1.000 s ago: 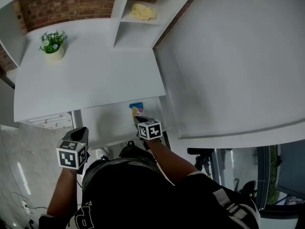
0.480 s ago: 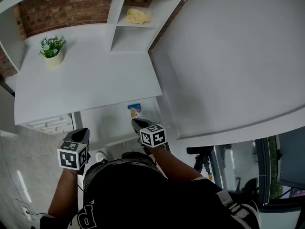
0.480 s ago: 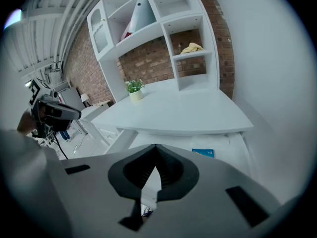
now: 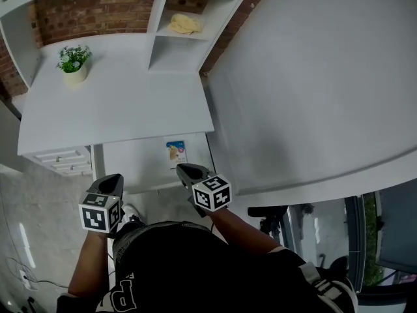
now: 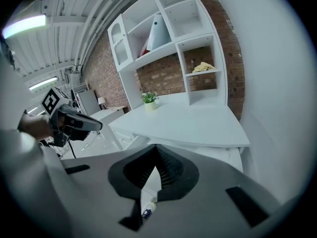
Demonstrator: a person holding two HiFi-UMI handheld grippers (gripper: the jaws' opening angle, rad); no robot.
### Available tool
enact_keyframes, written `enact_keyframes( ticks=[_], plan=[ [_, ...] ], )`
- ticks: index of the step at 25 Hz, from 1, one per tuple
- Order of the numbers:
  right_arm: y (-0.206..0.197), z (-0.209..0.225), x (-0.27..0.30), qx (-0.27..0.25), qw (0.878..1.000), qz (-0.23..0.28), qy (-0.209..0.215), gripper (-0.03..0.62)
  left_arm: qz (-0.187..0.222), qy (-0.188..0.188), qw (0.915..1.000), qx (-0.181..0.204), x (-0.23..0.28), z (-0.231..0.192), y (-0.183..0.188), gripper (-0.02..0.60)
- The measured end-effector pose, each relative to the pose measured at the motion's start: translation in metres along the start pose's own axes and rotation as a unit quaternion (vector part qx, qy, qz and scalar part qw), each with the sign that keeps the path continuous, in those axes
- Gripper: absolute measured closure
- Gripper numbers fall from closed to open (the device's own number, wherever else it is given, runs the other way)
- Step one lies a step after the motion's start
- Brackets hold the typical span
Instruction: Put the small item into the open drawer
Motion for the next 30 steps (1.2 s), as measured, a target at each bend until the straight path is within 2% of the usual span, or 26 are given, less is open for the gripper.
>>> enact_keyframes(
  ticks=[4, 16, 30],
  plan=[
    [-0.015, 0.002, -0.025, -0.005, 1.0, -0.005, 0.012, 0.591, 0.013, 0.013, 0.9998, -0.001, -0.008, 0.026, -0.001, 0.563],
    [-0.046, 0.004, -0.08, -0.021, 0.999, -0.011, 0.038, 0.591, 0.019, 0.039, 0.999, -0.002, -0.029, 0.088, -0.025, 0.563],
    [-0.054, -0.008, -0.106, -0.021, 0.999, 0.008, 0.048, 0.591, 0.021, 0.056, 0.9982, 0.007, -0.044, 0.11, -0.039, 0.563]
  ],
)
Point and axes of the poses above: the fingertips, and each gripper's own axes: x forward along the fingers, z to its right, y out of its top, the point moved 2 cm from there along -x, backward along the fingers, and after that the axes turned 8 degrees about x, right-handed, at the moved point
